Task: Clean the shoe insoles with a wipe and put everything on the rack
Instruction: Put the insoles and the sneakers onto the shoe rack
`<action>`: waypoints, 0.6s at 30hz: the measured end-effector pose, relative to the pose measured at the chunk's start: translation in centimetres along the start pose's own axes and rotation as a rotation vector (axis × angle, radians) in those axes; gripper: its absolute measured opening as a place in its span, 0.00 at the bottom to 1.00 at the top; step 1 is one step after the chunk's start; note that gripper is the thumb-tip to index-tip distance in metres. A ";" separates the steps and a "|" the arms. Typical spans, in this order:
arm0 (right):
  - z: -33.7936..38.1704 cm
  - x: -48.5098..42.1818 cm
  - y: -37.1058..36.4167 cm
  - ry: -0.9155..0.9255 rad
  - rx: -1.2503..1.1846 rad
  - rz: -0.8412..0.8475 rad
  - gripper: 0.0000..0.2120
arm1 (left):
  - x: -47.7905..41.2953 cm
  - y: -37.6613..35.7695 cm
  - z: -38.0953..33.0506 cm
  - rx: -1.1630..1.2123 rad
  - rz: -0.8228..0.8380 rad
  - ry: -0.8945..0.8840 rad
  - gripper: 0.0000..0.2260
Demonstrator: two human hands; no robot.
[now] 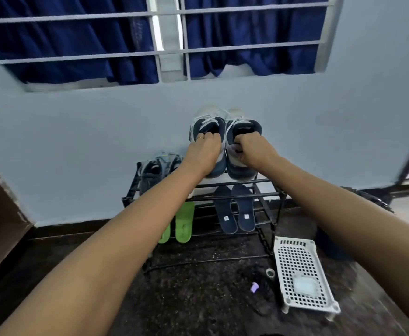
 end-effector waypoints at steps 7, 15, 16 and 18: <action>-5.0 0.5 -4.7 -0.044 0.070 0.032 0.13 | -1.9 -7.4 -2.7 0.027 0.076 -0.047 0.12; -7.2 0.2 -9.9 -0.060 0.098 0.086 0.12 | -2.5 -13.3 -3.0 -0.037 0.106 -0.046 0.10; -7.4 0.1 -10.5 -0.054 0.101 0.101 0.11 | -2.5 -13.9 -2.9 -0.035 0.112 -0.047 0.09; -7.6 -0.1 -11.3 -0.047 0.108 0.121 0.10 | -2.5 -15.0 -2.8 -0.014 0.131 -0.038 0.10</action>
Point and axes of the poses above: each hand's wrist, its own x-axis away from the middle knuckle, its own y-axis out of the back of the hand, z = x × y, the point moved 5 cm from there along -x, towards the middle knuckle, and after that the axes turned 6 degrees about x, right-handed, at the moved point
